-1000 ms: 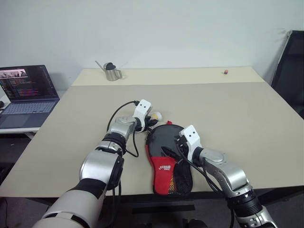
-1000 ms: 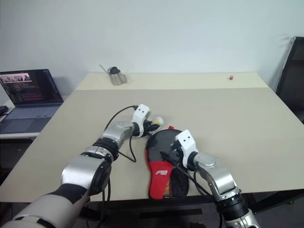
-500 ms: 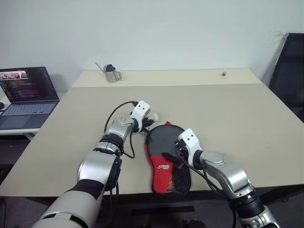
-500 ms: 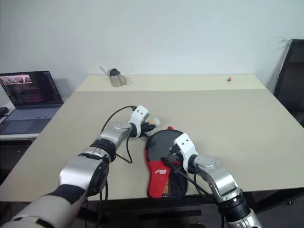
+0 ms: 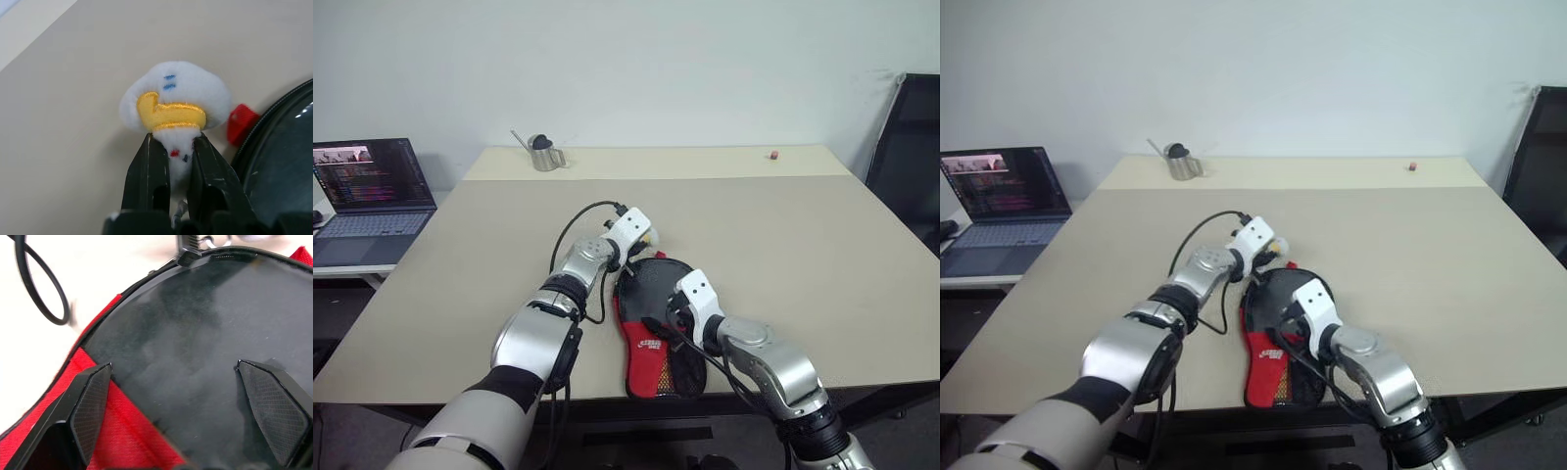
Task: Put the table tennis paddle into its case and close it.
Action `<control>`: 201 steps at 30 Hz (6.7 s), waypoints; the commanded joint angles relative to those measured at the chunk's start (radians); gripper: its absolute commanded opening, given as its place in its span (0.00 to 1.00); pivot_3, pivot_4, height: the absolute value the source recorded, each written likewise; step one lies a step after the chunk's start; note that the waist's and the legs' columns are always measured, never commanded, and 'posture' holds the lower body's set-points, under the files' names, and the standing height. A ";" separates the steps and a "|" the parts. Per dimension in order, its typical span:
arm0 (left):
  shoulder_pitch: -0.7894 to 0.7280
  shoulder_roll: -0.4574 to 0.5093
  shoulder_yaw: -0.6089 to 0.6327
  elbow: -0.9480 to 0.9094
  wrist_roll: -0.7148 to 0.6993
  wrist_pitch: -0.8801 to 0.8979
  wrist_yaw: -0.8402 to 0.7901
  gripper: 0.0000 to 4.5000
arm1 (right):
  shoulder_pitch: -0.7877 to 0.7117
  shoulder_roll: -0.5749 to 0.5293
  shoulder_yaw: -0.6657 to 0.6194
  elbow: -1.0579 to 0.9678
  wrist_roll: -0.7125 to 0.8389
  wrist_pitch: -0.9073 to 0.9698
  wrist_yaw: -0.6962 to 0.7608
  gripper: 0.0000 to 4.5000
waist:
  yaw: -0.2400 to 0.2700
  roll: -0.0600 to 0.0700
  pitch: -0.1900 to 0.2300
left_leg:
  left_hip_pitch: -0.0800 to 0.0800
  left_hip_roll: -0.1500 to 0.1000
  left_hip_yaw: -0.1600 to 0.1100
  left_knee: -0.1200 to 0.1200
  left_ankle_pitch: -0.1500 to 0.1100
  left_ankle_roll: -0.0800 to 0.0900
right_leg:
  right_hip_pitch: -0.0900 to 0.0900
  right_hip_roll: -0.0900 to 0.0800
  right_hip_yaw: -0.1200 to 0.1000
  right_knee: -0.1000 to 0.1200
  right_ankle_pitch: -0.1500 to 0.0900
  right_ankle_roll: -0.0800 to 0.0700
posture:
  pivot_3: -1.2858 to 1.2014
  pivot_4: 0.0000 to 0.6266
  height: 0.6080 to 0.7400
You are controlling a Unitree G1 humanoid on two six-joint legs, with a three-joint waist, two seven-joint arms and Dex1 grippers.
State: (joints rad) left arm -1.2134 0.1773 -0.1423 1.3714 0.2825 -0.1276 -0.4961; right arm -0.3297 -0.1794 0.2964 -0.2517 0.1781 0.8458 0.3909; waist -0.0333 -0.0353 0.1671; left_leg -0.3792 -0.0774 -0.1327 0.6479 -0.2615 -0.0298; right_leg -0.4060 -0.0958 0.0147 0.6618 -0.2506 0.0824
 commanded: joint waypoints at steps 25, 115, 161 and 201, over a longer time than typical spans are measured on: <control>-0.233 -0.218 -0.290 0.016 0.375 -0.219 0.312 0.04 | 0.240 0.047 0.099 -0.172 0.025 0.226 -0.108 1.00 | 0.007 -0.001 -0.001 | -0.001 0.000 -0.001 -0.001 0.000 0.000 | 0.001 0.000 -0.002 -0.002 -0.003 0.005 | 0.52 0.24 1.00; 0.560 0.151 -0.126 -0.830 -0.294 0.103 -0.568 0.99 | -0.601 -0.232 -0.199 0.791 0.036 -0.398 0.277 1.00 | -0.001 0.013 -0.005 | 0.000 0.003 0.000 -0.001 0.000 0.000 | 0.000 0.004 0.002 -0.004 0.002 -0.005 | 0.52 0.24 1.00; 0.536 0.153 -0.183 -0.649 -0.243 0.040 -0.589 1.00 | -0.771 -0.121 -0.136 1.375 -0.290 -0.873 0.301 0.01 | -0.021 0.018 -0.009 | 0.017 0.002 -0.002 -0.003 0.001 -0.002 | 0.018 0.004 0.002 -0.004 0.002 -0.006 | 0.52 0.24 1.00; 0.480 0.066 -0.255 -0.436 -0.176 -0.009 -0.682 1.00 | -0.145 -0.659 -0.200 0.005 -0.064 -0.061 0.677 0.01 | 0.035 0.024 -0.014 | 0.014 0.002 -0.003 -0.003 -0.008 0.003 | 0.025 0.000 -0.002 -0.020 -0.004 0.005 | 0.52 0.24 1.00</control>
State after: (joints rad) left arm -0.7997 0.2367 -0.2982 0.8341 -0.0129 -0.1527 -1.1662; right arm -0.4842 -0.8094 0.1370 -0.1790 0.0797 0.7563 1.0474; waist 0.0015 -0.0112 0.1528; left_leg -0.3647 -0.0752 -0.1357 0.6446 -0.2694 -0.0260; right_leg -0.3808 -0.0971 0.0131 0.6413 -0.2556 0.0887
